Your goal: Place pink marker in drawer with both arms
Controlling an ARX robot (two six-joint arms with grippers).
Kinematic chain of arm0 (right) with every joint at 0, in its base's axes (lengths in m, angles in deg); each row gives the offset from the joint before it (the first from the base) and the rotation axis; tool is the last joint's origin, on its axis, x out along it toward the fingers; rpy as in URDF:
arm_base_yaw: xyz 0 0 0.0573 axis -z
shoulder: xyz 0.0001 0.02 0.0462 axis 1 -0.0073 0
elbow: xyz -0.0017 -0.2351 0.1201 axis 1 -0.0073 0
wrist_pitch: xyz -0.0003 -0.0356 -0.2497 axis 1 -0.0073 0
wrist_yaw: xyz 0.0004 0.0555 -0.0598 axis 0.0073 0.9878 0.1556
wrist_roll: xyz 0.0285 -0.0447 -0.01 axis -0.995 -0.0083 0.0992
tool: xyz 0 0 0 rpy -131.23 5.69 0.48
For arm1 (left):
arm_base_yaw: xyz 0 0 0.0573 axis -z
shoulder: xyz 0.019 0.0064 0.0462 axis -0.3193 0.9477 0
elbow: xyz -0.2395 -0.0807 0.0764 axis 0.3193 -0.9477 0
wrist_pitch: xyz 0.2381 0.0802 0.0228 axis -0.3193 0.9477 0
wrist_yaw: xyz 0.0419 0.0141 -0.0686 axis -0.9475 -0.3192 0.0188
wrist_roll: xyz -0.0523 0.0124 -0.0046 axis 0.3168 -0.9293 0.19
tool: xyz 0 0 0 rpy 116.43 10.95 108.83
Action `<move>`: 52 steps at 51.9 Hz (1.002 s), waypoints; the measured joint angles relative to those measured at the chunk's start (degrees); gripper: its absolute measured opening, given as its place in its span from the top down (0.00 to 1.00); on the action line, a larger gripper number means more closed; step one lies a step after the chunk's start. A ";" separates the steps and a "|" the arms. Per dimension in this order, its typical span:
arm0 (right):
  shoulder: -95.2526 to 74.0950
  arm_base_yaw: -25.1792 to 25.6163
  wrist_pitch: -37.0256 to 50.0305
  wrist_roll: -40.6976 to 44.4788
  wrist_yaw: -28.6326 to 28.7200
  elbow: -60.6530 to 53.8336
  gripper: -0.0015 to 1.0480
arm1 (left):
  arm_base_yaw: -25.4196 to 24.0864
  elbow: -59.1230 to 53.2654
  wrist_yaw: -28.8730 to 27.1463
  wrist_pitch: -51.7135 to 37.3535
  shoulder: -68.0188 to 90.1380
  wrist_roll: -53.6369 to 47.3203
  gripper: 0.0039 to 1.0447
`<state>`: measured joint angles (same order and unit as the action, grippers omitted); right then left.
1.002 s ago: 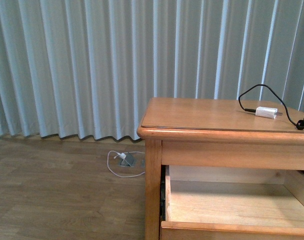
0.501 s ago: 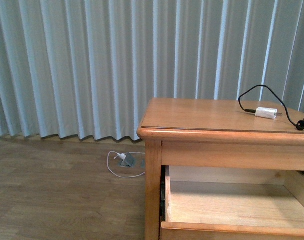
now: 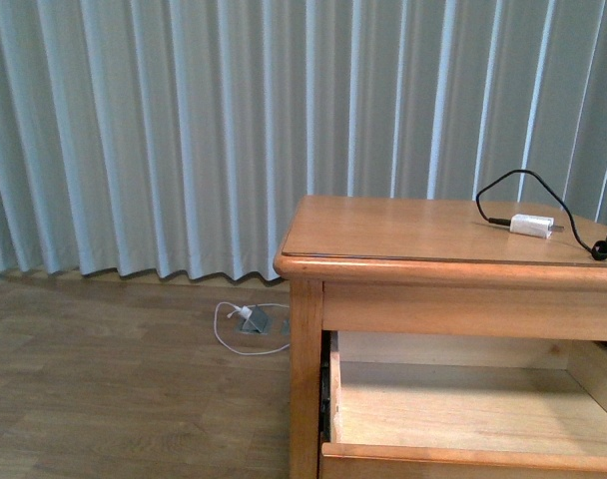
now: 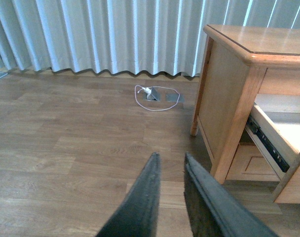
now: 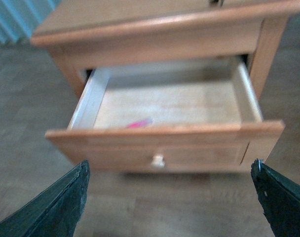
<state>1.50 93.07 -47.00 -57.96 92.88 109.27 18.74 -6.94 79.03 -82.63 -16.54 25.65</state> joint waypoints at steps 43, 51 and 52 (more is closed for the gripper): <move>-60.87 -4.13 18.58 3.45 3.39 10.19 0.08 | 0.00 0.00 0.00 0.00 -0.04 -0.07 0.05; -67.56 -4.17 24.55 2.91 1.86 13.60 0.08 | 0.00 0.00 0.00 0.00 -0.04 -0.07 0.05; -68.32 -4.17 25.24 2.47 1.57 14.10 0.08 | 0.00 0.00 0.02 0.00 -0.04 -0.07 0.05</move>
<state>-66.83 88.89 -21.76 -55.49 94.46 123.37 18.74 -6.94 79.06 -82.63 -16.58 25.59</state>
